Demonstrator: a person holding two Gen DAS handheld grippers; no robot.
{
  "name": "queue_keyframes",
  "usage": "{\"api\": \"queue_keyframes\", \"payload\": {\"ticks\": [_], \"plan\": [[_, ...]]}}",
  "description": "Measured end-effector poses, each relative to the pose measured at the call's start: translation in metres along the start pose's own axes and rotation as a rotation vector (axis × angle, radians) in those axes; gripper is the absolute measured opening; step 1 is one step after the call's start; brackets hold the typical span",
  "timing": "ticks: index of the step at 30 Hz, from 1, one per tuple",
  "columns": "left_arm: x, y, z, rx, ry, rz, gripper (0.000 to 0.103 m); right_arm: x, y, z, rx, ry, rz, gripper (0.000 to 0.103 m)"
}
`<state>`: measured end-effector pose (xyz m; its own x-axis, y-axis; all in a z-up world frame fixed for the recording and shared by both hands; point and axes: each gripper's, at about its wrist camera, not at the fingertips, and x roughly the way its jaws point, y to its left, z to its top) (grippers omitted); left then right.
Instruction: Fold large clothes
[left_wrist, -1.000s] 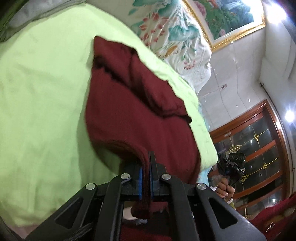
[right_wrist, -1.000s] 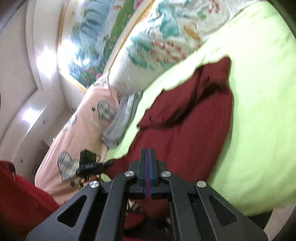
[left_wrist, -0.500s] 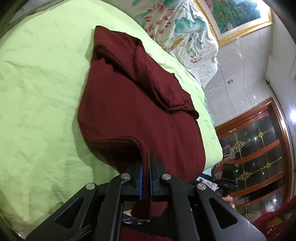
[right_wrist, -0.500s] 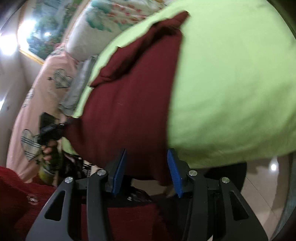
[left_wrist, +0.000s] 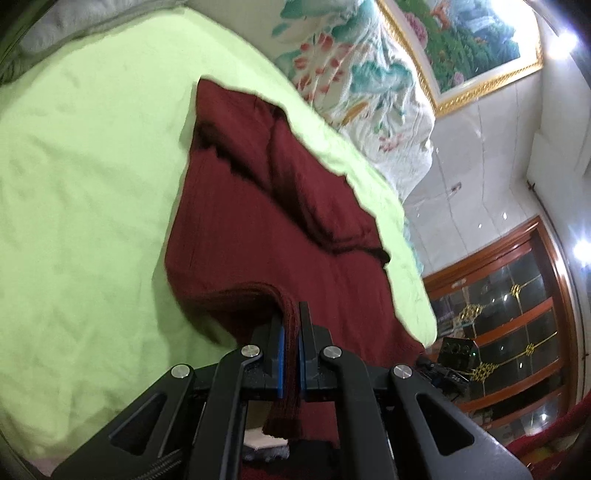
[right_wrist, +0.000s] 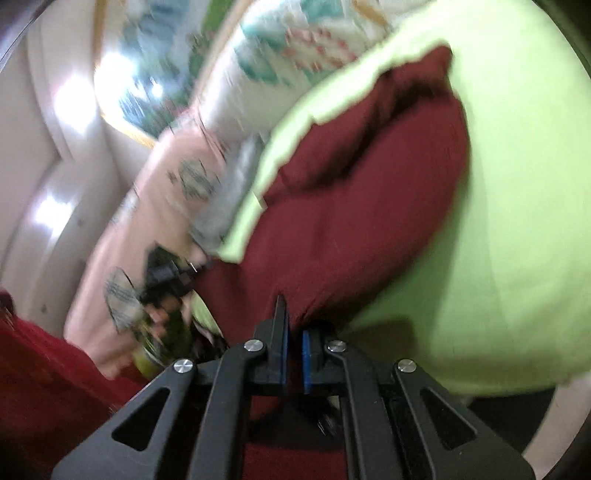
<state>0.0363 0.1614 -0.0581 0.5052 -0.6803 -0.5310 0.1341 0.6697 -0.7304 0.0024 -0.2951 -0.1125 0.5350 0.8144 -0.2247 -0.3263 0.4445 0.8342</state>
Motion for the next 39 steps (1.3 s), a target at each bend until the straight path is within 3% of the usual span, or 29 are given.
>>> {"api": "queue_keyframes", "payload": {"ticks": [5,8,12,16,20,24,29,34,36,39], "plan": [[-0.005,-0.022,0.043,0.043,-0.113,-0.008,0.003,-0.013,0.012,0.051,-0.013,-0.155,0.049,0.005],[0.003,-0.034,0.078,0.082,-0.164,0.033,0.003,-0.006,0.013,0.088,-0.033,-0.21,0.0,0.005],[0.028,-0.035,0.127,0.054,-0.192,0.077,0.003,0.018,-0.005,0.14,0.002,-0.256,-0.083,0.005],[0.063,-0.027,0.172,0.02,-0.203,0.13,0.003,0.033,-0.033,0.186,0.041,-0.263,-0.174,0.005],[0.109,-0.006,0.209,-0.012,-0.165,0.205,0.003,0.066,-0.062,0.22,0.102,-0.212,-0.279,0.005],[0.141,0.023,0.223,-0.064,-0.127,0.257,0.004,0.088,-0.094,0.23,0.166,-0.165,-0.34,0.005],[0.165,0.054,0.219,-0.133,-0.073,0.262,0.006,0.096,-0.115,0.228,0.218,-0.133,-0.362,0.008],[0.15,0.058,0.203,-0.142,-0.092,0.258,0.006,0.082,-0.107,0.22,0.193,-0.17,-0.389,0.012],[0.136,0.061,0.189,-0.159,-0.099,0.256,0.006,0.07,-0.098,0.215,0.183,-0.197,-0.407,0.027],[0.109,0.06,0.166,-0.177,-0.128,0.231,0.006,0.054,-0.08,0.2,0.151,-0.24,-0.385,0.031]]}}
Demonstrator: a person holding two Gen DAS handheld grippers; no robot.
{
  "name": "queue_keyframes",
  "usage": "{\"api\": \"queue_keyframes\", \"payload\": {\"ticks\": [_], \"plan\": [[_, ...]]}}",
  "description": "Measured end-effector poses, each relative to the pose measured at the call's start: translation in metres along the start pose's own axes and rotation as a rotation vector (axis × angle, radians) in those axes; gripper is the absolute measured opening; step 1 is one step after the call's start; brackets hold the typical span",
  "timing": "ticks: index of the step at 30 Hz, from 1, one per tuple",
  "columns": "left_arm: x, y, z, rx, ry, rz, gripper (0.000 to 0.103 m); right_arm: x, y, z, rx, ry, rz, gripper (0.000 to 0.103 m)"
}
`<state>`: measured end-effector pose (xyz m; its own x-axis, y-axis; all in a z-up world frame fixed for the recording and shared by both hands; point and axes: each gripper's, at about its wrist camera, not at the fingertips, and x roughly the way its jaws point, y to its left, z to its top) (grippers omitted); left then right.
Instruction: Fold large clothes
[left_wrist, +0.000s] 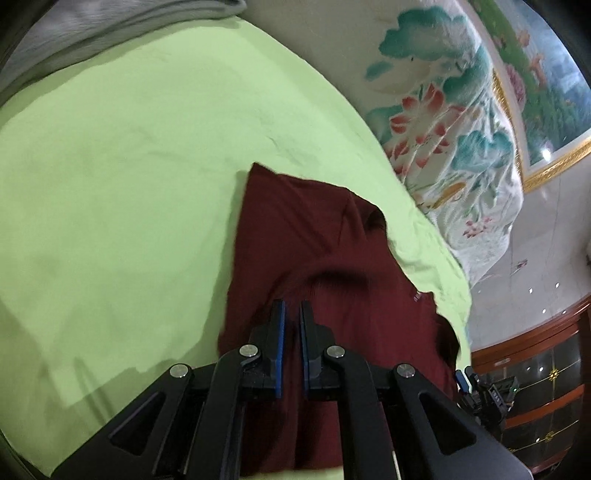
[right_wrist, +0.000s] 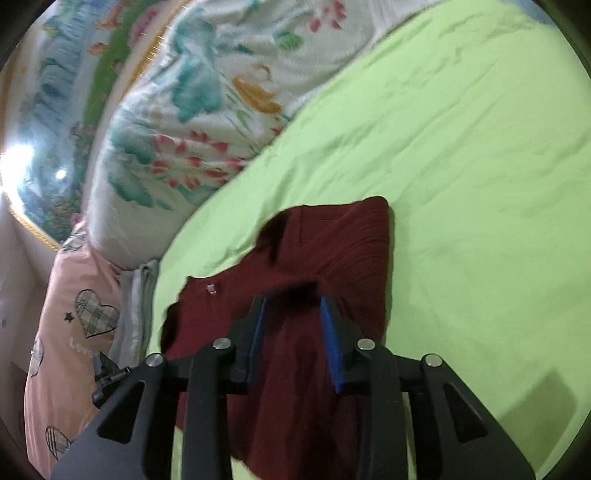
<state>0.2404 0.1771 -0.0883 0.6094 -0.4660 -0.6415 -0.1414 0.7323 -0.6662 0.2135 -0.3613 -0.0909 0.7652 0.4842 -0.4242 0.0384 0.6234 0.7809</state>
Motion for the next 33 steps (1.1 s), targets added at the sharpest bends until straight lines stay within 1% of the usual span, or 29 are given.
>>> {"api": "queue_keyframes", "payload": {"ticks": [1,3,4,5,7,9,10,12,15,18,19,21,23,28,33], "plan": [[-0.009,0.001,-0.007,0.0,-0.011,-0.003,0.007,-0.006,0.003,-0.005,-0.009,-0.006,0.003,0.032],[-0.025,0.001,-0.024,0.006,-0.033,0.012,0.017,-0.018,0.009,-0.022,-0.017,-0.007,0.024,0.032],[-0.03,0.001,-0.03,0.01,-0.042,0.026,0.032,-0.021,0.012,-0.028,-0.018,-0.001,0.038,0.032],[-0.034,0.0,-0.039,0.016,-0.049,0.055,0.039,-0.024,0.014,-0.035,-0.018,0.005,0.053,0.032],[-0.04,-0.001,-0.049,0.029,-0.051,0.069,0.04,-0.025,0.019,-0.051,-0.021,0.029,0.076,0.032],[-0.043,-0.003,-0.059,0.025,-0.046,0.101,0.042,-0.024,0.025,-0.063,-0.033,0.044,0.077,0.032],[-0.044,-0.004,-0.063,0.021,-0.045,0.097,0.042,-0.023,0.027,-0.067,-0.037,0.051,0.079,0.032],[-0.047,-0.011,-0.074,0.023,-0.03,0.055,0.042,-0.018,0.032,-0.071,-0.041,0.077,0.088,0.032],[-0.045,-0.033,-0.092,0.071,0.006,0.027,0.043,-0.012,0.044,-0.074,-0.06,0.088,0.092,0.032],[-0.034,-0.048,-0.108,0.049,0.074,-0.092,0.044,-0.006,0.058,-0.075,-0.084,0.097,0.104,0.032],[-0.028,-0.055,-0.115,0.061,0.095,-0.108,0.044,-0.004,0.06,-0.075,-0.09,0.1,0.106,0.032],[-0.02,-0.066,-0.121,0.096,0.113,-0.096,0.044,0.001,0.063,-0.074,-0.096,0.113,0.094,0.032],[-0.013,-0.071,-0.127,0.106,0.124,-0.088,0.044,0.005,0.062,-0.071,-0.096,0.124,0.077,0.032],[-0.01,-0.054,-0.123,0.043,0.139,-0.07,0.044,0.009,0.062,-0.059,-0.102,0.139,0.066,0.032],[-0.021,-0.031,-0.114,-0.006,0.122,-0.053,0.045,0.013,0.074,-0.058,-0.12,0.144,0.097,0.033]]}}
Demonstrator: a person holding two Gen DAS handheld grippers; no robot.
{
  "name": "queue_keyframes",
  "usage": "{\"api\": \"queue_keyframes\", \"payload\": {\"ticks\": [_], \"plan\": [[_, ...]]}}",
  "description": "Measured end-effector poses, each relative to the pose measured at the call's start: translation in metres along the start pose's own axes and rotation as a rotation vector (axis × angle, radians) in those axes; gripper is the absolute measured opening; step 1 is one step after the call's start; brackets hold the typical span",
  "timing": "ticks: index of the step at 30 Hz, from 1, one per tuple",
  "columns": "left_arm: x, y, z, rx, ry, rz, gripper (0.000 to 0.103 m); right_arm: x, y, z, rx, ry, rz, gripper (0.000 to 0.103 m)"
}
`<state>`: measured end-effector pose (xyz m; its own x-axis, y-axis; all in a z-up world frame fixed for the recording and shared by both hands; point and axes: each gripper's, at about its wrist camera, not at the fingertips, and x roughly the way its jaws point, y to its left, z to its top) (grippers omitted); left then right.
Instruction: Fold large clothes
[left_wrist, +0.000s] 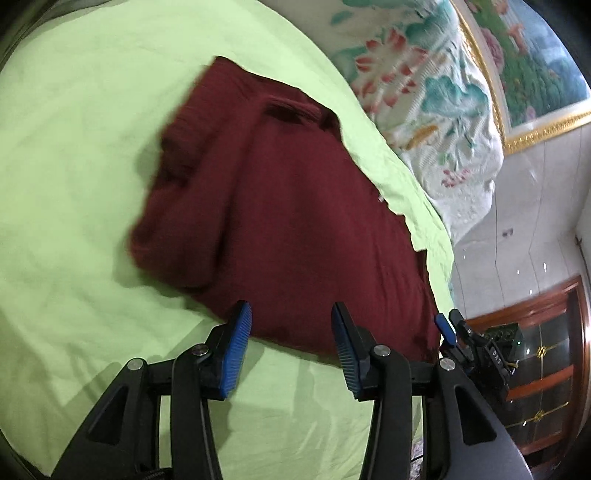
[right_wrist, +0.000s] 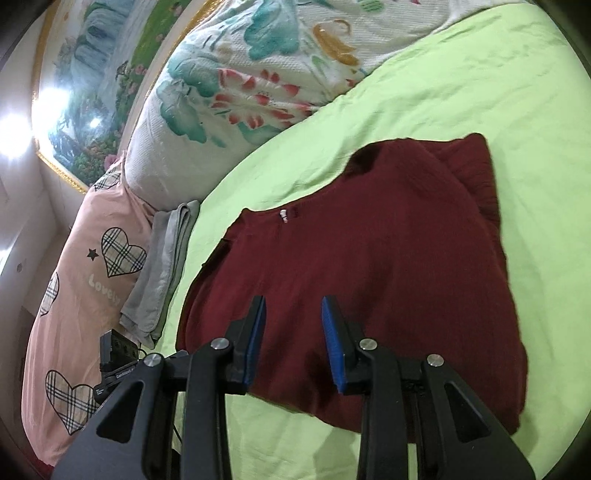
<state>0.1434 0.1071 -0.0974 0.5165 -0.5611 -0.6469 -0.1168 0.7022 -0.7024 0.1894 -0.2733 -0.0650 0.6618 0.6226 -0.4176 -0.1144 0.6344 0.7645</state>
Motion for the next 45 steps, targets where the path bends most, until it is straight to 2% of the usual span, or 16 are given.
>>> {"api": "queue_keyframes", "payload": {"ticks": [5,9,10,12,13,18,22,24,26,28,31,34,37,41,43,45], "plan": [[-0.009,0.027,0.002,-0.071,-0.018,0.043,0.048,0.01,0.008,-0.002,-0.009,0.018,0.023,0.036],[-0.013,0.048,0.009,-0.166,-0.042,-0.003,0.048,0.016,0.014,-0.003,-0.013,0.031,0.029,0.037],[-0.014,0.052,0.013,-0.183,-0.059,-0.01,0.046,0.018,0.016,-0.003,-0.015,0.035,0.027,0.037],[-0.013,0.052,0.02,-0.179,-0.097,0.011,0.028,0.02,0.019,-0.002,-0.016,0.038,0.023,0.037],[-0.012,0.052,0.023,-0.171,-0.103,0.024,0.015,0.02,0.019,-0.001,-0.015,0.038,0.025,0.037],[-0.035,0.062,0.034,-0.182,-0.195,0.063,0.008,0.016,0.019,0.005,-0.009,0.02,0.023,0.037],[-0.053,0.078,0.033,-0.216,-0.212,0.028,0.008,0.013,0.014,0.008,0.007,0.013,0.021,0.037],[-0.054,0.075,0.026,-0.208,-0.183,0.031,0.014,0.014,0.014,0.009,0.009,0.016,0.023,0.037],[-0.048,0.067,0.013,-0.21,-0.14,0.009,0.056,0.016,0.013,0.009,0.004,0.021,0.019,0.038],[-0.038,0.057,0.001,-0.211,-0.115,-0.028,0.068,0.021,0.014,0.012,0.001,0.03,0.011,0.041],[-0.018,0.04,-0.005,-0.2,-0.104,-0.037,0.071,0.033,0.015,0.019,-0.007,0.044,0.007,0.042],[-0.01,0.037,0.0,-0.238,-0.147,-0.049,0.079,0.045,0.008,0.032,0.017,0.059,-0.045,0.042],[-0.004,0.039,0.012,-0.268,-0.2,-0.041,0.079,0.049,-0.008,0.047,0.052,0.032,-0.079,0.042],[0.003,0.035,0.023,-0.266,-0.235,-0.007,0.079,0.057,-0.024,0.065,0.092,0.031,-0.198,0.042],[0.005,0.032,0.025,-0.254,-0.241,0.007,0.079,0.057,0.001,0.068,-0.013,0.014,-0.181,0.042],[0.007,0.031,0.025,-0.244,-0.253,0.016,0.078,0.065,0.037,0.061,-0.141,0.044,-0.133,0.039]]}}
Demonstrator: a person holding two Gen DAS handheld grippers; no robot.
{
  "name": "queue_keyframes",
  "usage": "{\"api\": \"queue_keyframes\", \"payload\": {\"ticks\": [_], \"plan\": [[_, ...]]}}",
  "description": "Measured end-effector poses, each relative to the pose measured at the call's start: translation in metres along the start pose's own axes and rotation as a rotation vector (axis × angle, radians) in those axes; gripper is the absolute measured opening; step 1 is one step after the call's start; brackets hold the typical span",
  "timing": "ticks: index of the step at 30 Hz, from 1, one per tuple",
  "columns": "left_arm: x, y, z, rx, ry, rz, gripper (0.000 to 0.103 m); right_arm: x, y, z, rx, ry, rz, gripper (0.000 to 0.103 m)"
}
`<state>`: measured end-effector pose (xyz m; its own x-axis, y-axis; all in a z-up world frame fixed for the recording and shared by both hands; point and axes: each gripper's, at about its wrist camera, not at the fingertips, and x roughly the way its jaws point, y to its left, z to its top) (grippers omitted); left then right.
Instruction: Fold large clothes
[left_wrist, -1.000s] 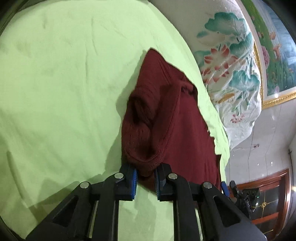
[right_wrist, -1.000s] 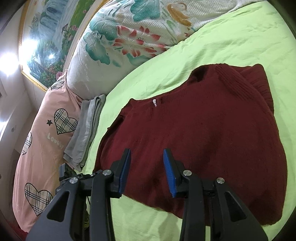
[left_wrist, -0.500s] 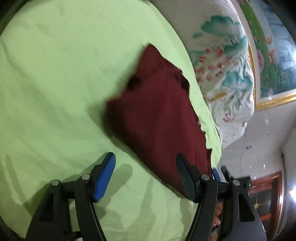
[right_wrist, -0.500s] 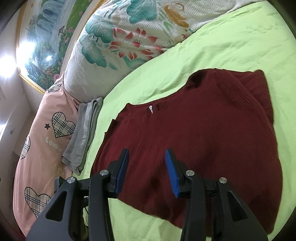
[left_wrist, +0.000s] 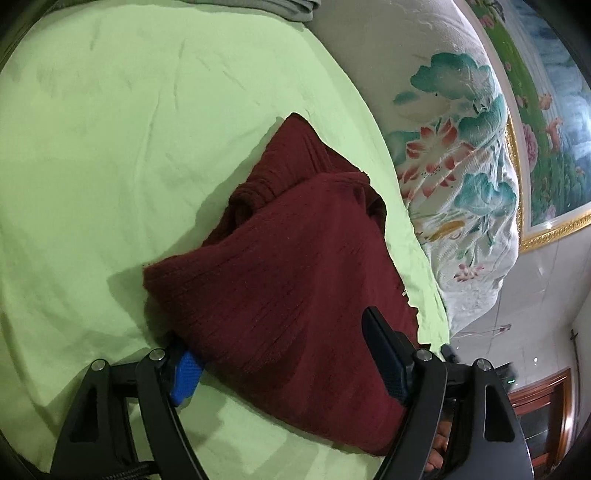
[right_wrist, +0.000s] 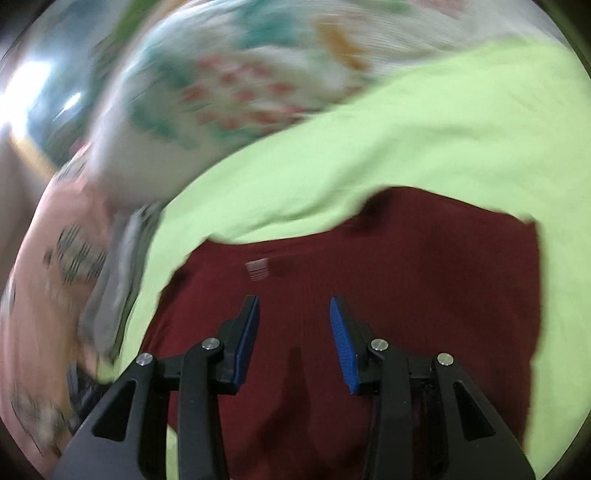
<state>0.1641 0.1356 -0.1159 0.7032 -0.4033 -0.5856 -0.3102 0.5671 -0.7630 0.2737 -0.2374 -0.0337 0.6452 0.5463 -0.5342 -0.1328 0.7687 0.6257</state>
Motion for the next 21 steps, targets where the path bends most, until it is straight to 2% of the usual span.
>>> {"api": "queue_keyframes", "payload": {"ticks": [1,3,4,5,6,7,9,12,14,16,17,19,20,21], "plan": [[0.001,-0.001,0.0,0.003,-0.005,0.003,0.077,0.006,0.01,-0.002,-0.033,0.026,0.018,0.037],[0.002,-0.003,0.002,0.024,-0.009,0.009,0.073,0.027,0.022,-0.008,-0.06,0.094,0.046,0.022],[0.003,-0.004,0.004,0.041,-0.009,0.012,0.057,0.037,0.02,-0.011,-0.048,0.124,0.023,0.019],[0.007,-0.005,0.006,0.057,0.007,0.013,0.033,0.05,0.013,-0.015,-0.025,0.161,-0.023,0.015],[0.011,-0.003,0.009,0.05,0.03,0.01,0.02,0.063,0.001,-0.02,0.013,0.2,-0.046,0.002],[0.016,-0.001,0.012,0.04,0.05,-0.009,0.011,0.073,-0.011,-0.026,0.054,0.222,-0.042,0.0],[0.017,-0.006,0.015,0.051,0.045,-0.021,0.01,0.076,-0.024,-0.029,0.102,0.204,0.012,0.0],[0.009,-0.042,0.013,0.15,0.016,-0.054,0.009,0.076,-0.017,-0.027,0.08,0.217,-0.011,0.0],[0.005,-0.077,0.006,0.23,0.017,-0.103,0.008,0.077,-0.019,-0.027,0.095,0.221,0.015,0.0],[0.006,-0.114,-0.006,0.327,0.029,-0.144,0.008,0.068,-0.025,-0.024,0.161,0.206,0.094,0.002],[0.009,-0.138,-0.017,0.393,0.045,-0.17,0.008,0.058,-0.03,-0.022,0.2,0.183,0.15,0.003],[0.018,-0.173,-0.037,0.499,0.081,-0.205,0.007,0.039,-0.04,-0.018,0.267,0.136,0.211,0.005],[0.027,-0.195,-0.056,0.581,0.117,-0.22,0.007,0.028,-0.049,-0.019,0.309,0.11,0.245,0.01],[0.037,-0.21,-0.072,0.644,0.149,-0.219,0.007,0.016,-0.061,-0.019,0.359,0.078,0.287,0.025]]}}
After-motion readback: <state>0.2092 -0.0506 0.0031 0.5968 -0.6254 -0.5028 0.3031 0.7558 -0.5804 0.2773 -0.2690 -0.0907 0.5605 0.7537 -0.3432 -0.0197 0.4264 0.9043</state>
